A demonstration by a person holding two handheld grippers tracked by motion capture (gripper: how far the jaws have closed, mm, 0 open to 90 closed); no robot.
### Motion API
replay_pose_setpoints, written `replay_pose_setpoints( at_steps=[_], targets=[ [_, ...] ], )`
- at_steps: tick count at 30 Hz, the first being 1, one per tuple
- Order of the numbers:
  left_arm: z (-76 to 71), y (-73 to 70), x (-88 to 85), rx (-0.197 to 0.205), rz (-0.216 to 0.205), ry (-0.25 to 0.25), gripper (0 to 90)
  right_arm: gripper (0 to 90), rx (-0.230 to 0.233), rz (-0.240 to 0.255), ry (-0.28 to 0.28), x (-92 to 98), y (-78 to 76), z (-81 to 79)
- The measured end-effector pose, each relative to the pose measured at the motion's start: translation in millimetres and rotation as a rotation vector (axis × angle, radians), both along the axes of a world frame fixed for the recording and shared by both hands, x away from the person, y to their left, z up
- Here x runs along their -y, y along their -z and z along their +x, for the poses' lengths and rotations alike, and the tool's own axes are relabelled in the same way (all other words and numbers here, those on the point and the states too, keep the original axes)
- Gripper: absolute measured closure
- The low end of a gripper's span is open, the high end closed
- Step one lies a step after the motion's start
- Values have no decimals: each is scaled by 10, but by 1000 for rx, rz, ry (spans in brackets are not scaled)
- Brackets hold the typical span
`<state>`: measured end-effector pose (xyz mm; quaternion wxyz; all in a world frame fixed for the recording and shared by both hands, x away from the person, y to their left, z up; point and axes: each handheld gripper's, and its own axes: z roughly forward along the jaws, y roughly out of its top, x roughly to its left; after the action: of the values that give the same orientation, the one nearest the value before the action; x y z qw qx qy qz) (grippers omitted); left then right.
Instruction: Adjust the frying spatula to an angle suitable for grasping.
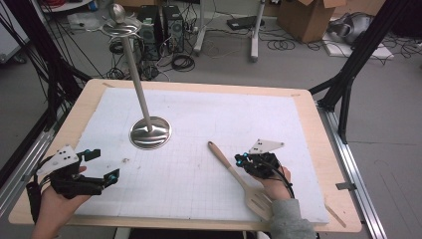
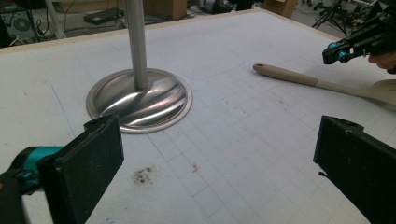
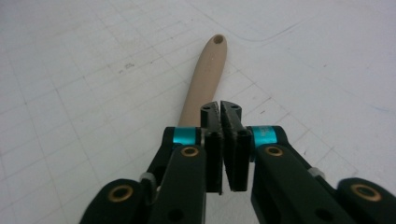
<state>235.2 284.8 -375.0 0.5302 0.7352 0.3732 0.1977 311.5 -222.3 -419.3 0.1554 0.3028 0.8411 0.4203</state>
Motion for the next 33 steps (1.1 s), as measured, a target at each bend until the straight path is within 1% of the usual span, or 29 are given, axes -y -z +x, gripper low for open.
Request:
replay_pose_setpoints(
  at_steps=[2, 3, 4, 5, 7, 8, 11, 12, 14, 15, 18, 20, 23, 25, 30, 33],
  targets=[
    [6, -7, -3, 1, -3, 1, 21, 747, 4, 14, 19, 12, -27, -15],
    [8, -9, -4, 2, -4, 1, 21, 729, 0, 27, 28, 23, -43, -21],
    [12, -14, -6, 3, -5, 3, 21, 725, -8, 40, 25, 35, -61, -27],
    [16, -16, -4, 5, -7, 4, 20, 692, -6, 44, 25, 42, -83, -42],
    [25, -22, -1, 5, -10, 5, 21, 623, -2, 55, 43, 51, -115, -57],
    [30, -24, 2, 6, -11, 8, 21, 586, -11, 65, 52, 58, -135, -65],
    [48, -30, 15, 8, -19, 14, 21, 489, 7, 85, 76, 78, -186, -97],
    [56, -31, 20, 9, -20, 18, 21, 458, 4, 98, 78, 87, -202, -109],
    [77, -35, 28, 10, -26, 26, 21, 389, 20, 119, 91, 100, -232, -133],
    [89, -36, 32, 10, -31, 30, 21, 357, 22, 121, 101, 108, -245, -143],
    [129, -34, 40, 11, -35, 39, 21, 233, 19, 144, 114, 128, -278, -164],
    [149, -20, 46, 7, -36, 43, 21, 140, 36, 167, 117, 139, -303, -182],
    [156, -8, 49, 4, -39, 45, 21, 117, 53, 205, 106, 150, -341, -221],
    [156, -17, 43, 6, -41, 41, 21, 117, 60, 219, 94, 145, -362, -246],
    [160, -23, 59, 12, -42, 40, 21, 121, 63, 213, 80, 135, -377, -277],
    [165, -10, 62, 4, -34, 43, 21, 126, 59, 215, 76, 137, -366, -267]
  ],
)
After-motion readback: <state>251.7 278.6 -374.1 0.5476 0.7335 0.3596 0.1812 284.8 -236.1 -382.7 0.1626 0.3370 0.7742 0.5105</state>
